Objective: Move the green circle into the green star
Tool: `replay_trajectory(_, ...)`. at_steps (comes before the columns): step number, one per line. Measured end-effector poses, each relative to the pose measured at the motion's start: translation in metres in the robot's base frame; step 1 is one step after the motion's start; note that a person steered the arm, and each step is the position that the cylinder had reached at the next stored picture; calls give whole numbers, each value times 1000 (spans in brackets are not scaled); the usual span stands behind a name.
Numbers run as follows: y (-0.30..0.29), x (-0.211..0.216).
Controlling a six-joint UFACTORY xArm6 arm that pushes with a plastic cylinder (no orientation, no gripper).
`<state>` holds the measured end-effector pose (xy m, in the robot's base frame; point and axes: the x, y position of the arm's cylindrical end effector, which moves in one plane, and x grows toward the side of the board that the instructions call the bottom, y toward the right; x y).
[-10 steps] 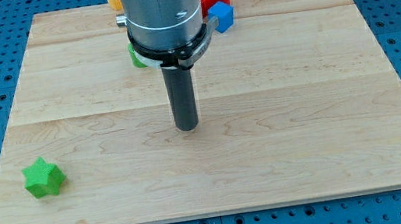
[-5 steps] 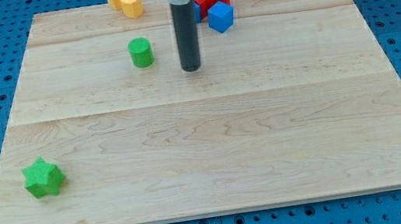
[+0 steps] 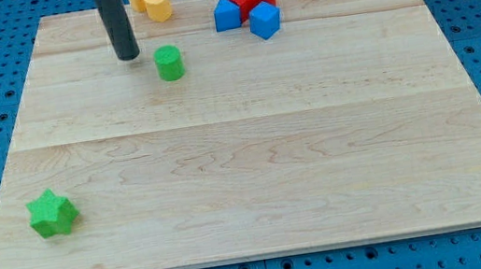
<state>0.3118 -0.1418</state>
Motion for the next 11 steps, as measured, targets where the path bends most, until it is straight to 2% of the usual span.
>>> replay_trajectory(1, 28, -19)
replay_trajectory(2, 75, 0)
replay_trajectory(4, 25, 50)
replay_trajectory(5, 41, 22)
replay_trajectory(6, 94, 27)
replay_trajectory(7, 72, 53)
replay_trajectory(8, 5, 58)
replay_trajectory(9, -12, 67)
replay_trajectory(10, -51, 100)
replay_trajectory(11, -59, 130)
